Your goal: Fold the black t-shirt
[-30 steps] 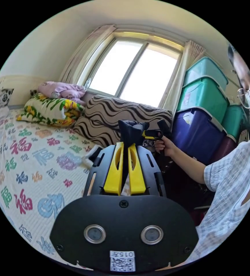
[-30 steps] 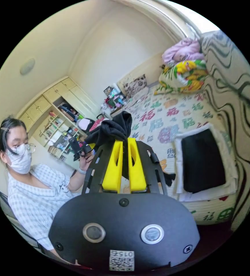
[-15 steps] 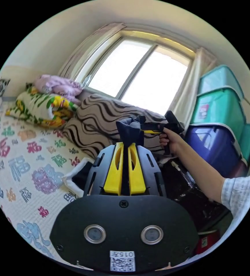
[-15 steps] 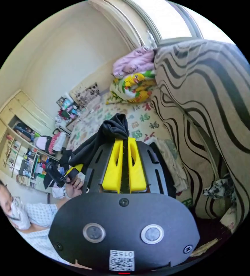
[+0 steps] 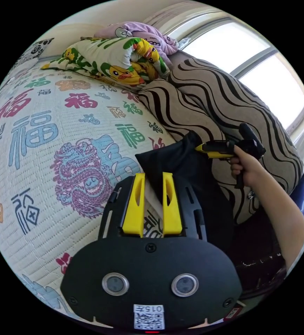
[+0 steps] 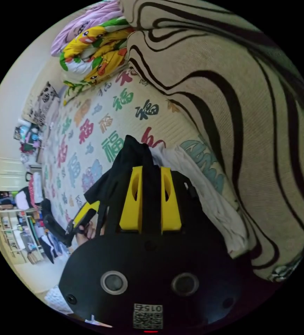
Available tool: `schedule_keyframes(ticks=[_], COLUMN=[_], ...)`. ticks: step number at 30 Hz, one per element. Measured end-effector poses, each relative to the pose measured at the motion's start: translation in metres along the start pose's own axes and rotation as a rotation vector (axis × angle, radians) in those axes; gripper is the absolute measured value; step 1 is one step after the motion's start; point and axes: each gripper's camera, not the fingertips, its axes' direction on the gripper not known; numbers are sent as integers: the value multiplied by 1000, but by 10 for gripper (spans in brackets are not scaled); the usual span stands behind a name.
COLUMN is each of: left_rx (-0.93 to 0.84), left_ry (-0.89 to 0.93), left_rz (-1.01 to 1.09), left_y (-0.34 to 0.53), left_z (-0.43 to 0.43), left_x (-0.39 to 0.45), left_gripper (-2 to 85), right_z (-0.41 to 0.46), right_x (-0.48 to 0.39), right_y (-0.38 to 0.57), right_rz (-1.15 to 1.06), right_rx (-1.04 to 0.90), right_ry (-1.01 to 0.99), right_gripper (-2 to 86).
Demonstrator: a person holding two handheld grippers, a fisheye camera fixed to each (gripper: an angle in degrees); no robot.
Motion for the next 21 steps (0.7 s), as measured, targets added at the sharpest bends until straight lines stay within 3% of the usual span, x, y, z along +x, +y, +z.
schedule_keyframes(ticks=[3, 5, 15, 21], left_rx=[71, 109, 212, 275], left_ry=[27, 54, -74, -270], left_rz=[-33, -42, -55, -40], left_y=[11, 24, 187, 302], left_z=[-38, -71, -330, -518], left_x=[-6, -11, -49, -66], left_gripper=[67, 64, 64, 91], right_z=[-20, -37, -110, -88], right_x=[-54, -93, -337, -463], right_y=[9, 19, 155, 252], right_rz=[-51, -83, -288, -457], right_rx=[-7, 17, 187, 167], right_ry=[184, 201, -46, -161], right_gripper=[86, 86, 81, 79])
